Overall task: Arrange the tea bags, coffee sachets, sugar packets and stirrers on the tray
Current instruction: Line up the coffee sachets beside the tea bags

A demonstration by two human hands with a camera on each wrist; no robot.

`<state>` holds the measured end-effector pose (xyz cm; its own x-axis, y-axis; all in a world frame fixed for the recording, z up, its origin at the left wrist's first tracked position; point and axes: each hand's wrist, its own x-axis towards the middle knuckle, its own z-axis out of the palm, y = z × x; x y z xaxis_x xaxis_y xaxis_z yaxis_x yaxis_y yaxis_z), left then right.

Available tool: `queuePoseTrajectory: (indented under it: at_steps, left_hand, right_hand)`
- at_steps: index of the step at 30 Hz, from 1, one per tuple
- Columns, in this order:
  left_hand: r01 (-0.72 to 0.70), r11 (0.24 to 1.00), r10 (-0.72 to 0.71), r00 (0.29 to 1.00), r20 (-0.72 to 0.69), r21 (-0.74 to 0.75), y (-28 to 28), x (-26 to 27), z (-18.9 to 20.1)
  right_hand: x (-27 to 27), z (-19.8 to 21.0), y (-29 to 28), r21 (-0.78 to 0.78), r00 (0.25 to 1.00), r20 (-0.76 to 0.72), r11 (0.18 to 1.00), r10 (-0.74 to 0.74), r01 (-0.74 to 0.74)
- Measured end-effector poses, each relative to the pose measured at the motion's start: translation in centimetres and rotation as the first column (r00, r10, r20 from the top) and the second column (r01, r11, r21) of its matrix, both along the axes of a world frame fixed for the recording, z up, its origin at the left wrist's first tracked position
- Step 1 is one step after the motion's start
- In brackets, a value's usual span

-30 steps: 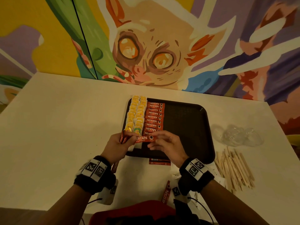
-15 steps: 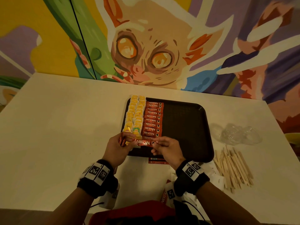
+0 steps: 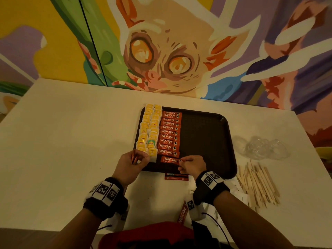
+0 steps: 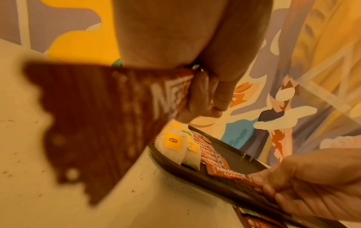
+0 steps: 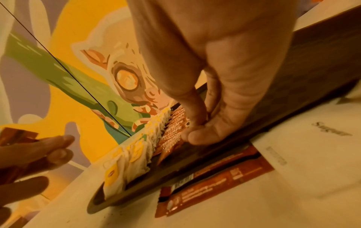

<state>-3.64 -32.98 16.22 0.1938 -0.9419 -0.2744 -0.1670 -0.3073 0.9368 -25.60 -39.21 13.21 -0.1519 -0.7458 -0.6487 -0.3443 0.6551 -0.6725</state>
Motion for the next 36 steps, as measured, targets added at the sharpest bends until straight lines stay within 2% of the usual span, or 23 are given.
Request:
queuePoseTrajectory:
  at_steps: [7,12,17,31,36]
  left_hand:
    - [0.013,1.000,-0.013,1.000,-0.002,-0.007,0.0,0.1,0.0]
    - [0.020,1.000,-0.020,0.999,0.026,-0.007,0.0,0.5,-0.5]
    - [0.018,1.000,-0.018,0.999,0.050,0.001,-0.2,0.5,-0.6]
    - [0.028,0.998,-0.033,0.996,0.079,0.063,-0.3,0.5,0.3]
    - [-0.039,0.988,0.045,0.998,-0.037,0.146,-0.6,0.2,0.8]
  right_hand:
    - [1.4,0.3,-1.4,0.087,0.999,-0.035,0.996,0.041,-0.038]
    - [1.9,-0.4,-1.2,0.046,0.986,-0.126,0.993,0.113,-0.108]
    - [2.1,-0.6,-0.9,-0.006,0.978,-0.174,0.993,0.115,-0.117]
    - [2.8,-1.0,-2.0,0.011,0.958,-0.247,0.989,0.143,-0.145]
    - [2.7,-1.4,-2.1,0.027,0.963,-0.241,0.993,0.118,-0.115]
